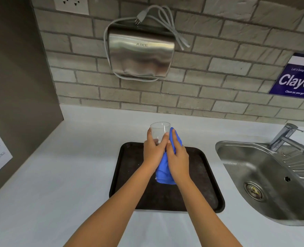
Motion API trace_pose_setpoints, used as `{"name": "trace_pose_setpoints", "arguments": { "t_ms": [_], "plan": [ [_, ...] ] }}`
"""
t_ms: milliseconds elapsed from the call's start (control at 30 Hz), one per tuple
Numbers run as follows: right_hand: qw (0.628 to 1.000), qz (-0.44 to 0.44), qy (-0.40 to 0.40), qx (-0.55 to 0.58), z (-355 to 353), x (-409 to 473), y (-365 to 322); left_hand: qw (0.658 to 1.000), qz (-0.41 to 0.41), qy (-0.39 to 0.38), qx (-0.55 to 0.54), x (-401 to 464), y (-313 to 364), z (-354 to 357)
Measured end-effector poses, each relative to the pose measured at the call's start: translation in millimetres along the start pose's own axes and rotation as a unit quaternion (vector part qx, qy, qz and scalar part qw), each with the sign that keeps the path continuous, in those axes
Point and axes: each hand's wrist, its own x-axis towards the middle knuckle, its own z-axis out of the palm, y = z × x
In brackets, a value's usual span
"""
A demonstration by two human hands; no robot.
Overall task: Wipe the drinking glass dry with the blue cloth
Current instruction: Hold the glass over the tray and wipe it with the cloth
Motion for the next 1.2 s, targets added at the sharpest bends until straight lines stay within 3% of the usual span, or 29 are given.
{"name": "trace_pose_setpoints", "arguments": {
  "t_ms": [100,167,267,367,433,500,633,700,767,833,933,1100,1200],
  "plan": [
    [0.985,-0.069,0.014,-0.159,10.3,-16.6,-1.7,0.988,-0.094,-0.024,-0.119,3.8,1.4,-4.8],
    [0.972,-0.126,0.017,-0.197,16.4,-27.1,0.9,0.973,-0.132,-0.043,-0.183,6.5,3.5,-9.0],
    [0.992,-0.098,0.021,-0.079,12.0,-23.7,-0.7,0.972,-0.119,-0.082,-0.187,2.3,-1.7,-11.3],
    [0.994,0.052,0.009,0.101,-1.3,2.3,-8.1,0.964,-0.132,-0.097,-0.211,-3.9,-5.6,-10.7],
    [0.983,0.111,0.001,0.144,-9.2,11.8,-12.8,0.962,-0.131,-0.107,-0.214,-5.8,-2.6,-9.8],
    [0.988,0.087,0.016,0.128,-8.1,4.2,-15.7,0.961,-0.125,-0.109,-0.219,-7.4,2.1,-9.4],
    [0.999,-0.054,-0.005,-0.009,7.4,-27.0,-11.0,0.961,-0.121,-0.117,-0.218,-4.3,8.1,-15.6],
    [0.998,-0.048,-0.023,0.038,7.3,-26.1,-13.7,0.96,-0.128,-0.126,-0.216,-4.7,7.1,-17.8],
    [0.992,-0.001,-0.019,0.125,0.3,-13.5,-20.1,0.959,-0.136,-0.12,-0.22,-7.4,6.0,-18.2],
    [0.975,0.111,-0.027,0.191,-8.1,2.9,-25.6,0.952,-0.148,-0.118,-0.24,-12.7,10.9,-16.5],
    [0.908,0.253,-0.077,0.326,-19.4,7.6,-25.4,0.951,-0.167,-0.106,-0.238,-13.0,27.9,-13.9],
    [0.853,0.323,-0.094,0.399,-11.4,3.6,-18.0,0.954,-0.167,-0.067,-0.24,0.7,37.5,-14.8],
    [0.856,0.321,-0.058,0.401,-5.4,1.8,-6.1,0.988,-0.101,-0.042,-0.11,11.9,26.8,-9.7]
  ]
}}
